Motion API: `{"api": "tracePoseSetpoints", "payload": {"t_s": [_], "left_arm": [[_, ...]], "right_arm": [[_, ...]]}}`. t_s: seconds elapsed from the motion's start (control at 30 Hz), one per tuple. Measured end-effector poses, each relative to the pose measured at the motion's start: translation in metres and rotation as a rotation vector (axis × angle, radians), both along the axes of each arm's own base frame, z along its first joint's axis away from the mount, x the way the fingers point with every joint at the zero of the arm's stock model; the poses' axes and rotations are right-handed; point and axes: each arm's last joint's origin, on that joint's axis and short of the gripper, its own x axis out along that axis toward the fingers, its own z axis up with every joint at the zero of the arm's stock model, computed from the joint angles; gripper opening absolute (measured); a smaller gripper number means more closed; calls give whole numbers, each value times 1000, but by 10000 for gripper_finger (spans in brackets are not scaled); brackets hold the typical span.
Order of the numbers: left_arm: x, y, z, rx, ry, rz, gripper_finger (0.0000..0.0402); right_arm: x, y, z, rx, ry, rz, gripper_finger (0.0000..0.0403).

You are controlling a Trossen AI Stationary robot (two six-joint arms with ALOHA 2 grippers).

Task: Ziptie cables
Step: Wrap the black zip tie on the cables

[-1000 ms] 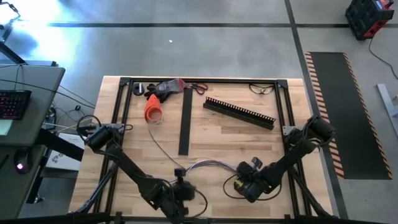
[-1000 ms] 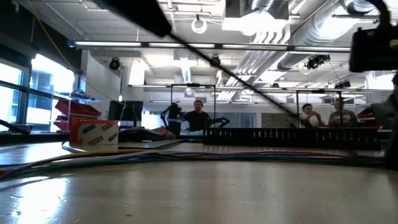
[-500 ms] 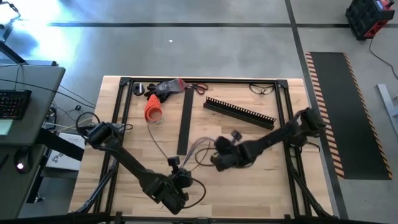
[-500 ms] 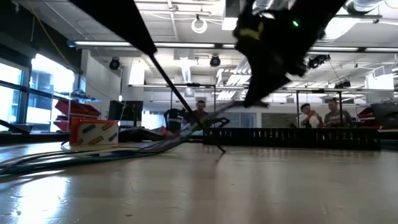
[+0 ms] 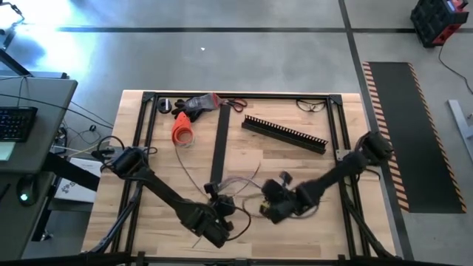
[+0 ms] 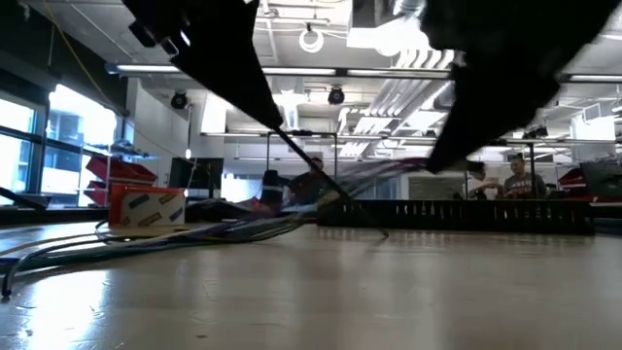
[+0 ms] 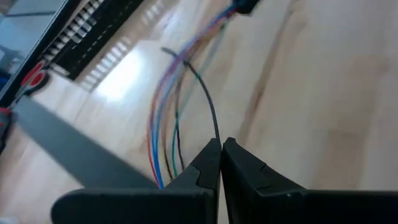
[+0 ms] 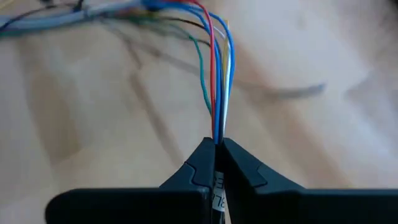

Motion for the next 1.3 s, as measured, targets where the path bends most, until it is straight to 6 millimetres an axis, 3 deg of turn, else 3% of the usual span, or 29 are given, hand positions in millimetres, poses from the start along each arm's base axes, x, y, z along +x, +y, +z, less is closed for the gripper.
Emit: {"api": "tracePoseSetpoints", "payload": {"t_s": [0.17, 0.53, 0.67, 0.83, 0.93, 1.07, 1.17, 1.3], "left_arm": [[8, -5, -3, -36, -26, -47, 0], [28, -1, -38, -102, 33, -63, 0], [31, 3, -40, -110, 39, -53, 0], [32, 5, -40, -87, 26, -41, 0], [32, 6, -40, -79, 30, -37, 0], [31, 6, -40, -52, 27, -30, 0], [29, 8, -40, -36, 32, -12, 0], [27, 8, -42, -42, 31, 1, 0]], "right_arm": [[-24, 18, -26, 81, -100, -57, 0], [-47, 16, -51, 143, -144, -120, 0], [-46, 20, -42, 94, -163, -124, 0], [-24, 10, -21, 45, -230, -177, 0], [-11, 13, 3, 15, -290, -153, 0], [-10, 30, 29, 15, -301, -84, 0], [-21, 43, 30, 40, -288, -72, 0], [-43, 54, 2, 61, -242, -124, 0]]}}
